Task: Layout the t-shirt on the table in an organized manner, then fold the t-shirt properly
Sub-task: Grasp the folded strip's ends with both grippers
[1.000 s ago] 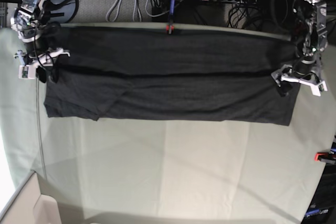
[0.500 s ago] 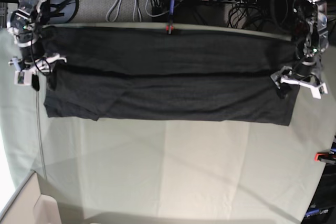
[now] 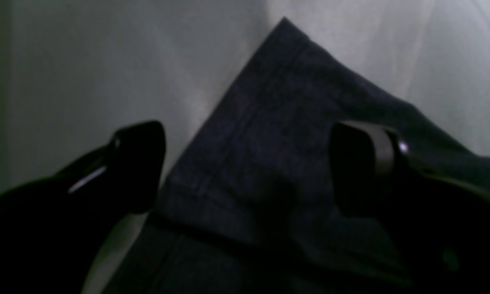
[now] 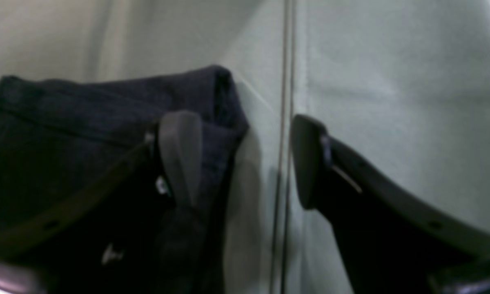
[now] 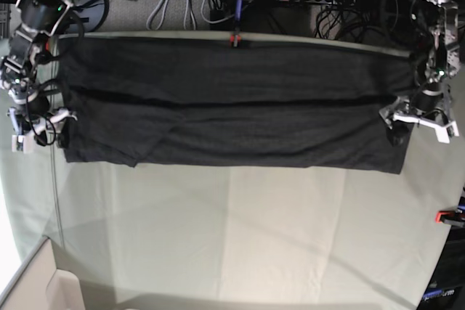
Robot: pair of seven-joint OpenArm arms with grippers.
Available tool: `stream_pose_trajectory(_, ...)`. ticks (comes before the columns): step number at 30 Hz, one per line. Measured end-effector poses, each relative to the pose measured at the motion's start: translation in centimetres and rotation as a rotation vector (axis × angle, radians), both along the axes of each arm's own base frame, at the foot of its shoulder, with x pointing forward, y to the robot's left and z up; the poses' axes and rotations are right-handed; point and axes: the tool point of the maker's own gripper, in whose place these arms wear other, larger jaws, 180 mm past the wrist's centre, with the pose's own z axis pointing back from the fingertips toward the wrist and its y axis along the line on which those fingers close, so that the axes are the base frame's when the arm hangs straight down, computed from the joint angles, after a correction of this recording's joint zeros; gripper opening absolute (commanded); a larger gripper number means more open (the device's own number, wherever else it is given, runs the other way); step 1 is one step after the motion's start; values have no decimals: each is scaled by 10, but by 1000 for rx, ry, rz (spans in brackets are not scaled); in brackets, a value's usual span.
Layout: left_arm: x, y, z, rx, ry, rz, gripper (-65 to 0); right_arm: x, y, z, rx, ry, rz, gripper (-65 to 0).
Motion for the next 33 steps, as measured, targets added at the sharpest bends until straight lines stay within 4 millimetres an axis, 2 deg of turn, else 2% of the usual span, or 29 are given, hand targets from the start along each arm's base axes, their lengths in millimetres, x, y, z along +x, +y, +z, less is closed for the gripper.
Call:
stream_pose_trajectory(11,-4,1,-3,1,12,2,-35,-7,5,-9,15,20,2,-310)
stream_pose_trajectory(13,-4,1,-4,0,13,2,-35,-14,6,-14,15,36,6,-365)
stream_pose_trajectory(16,-4,0,-4,-1,14,2,-35,-21,15,-22,38,49,2,-500)
stream_pose_trajectory(18,-5,0,-4,-3,14,2,-35,-18,19,-22,43,47,7,-592)
stream_pose_trajectory(20,-5,0,-4,-3,14,2,-35,-15,20,-21,45,41,7,-650)
stream_pose_trajectory(29,-4,0,-4,-3,14,2,-35,-16,17,-19,38,39,5,-650)
stream_pose_trajectory(31,-4,0,-4,-3,14,2,-35,-17,12,-16,35,35,-14,-650)
stream_pose_trajectory(33,-4,-1,-4,-4,13,3,-35,-21,-3,-4,13,2,-59,-650)
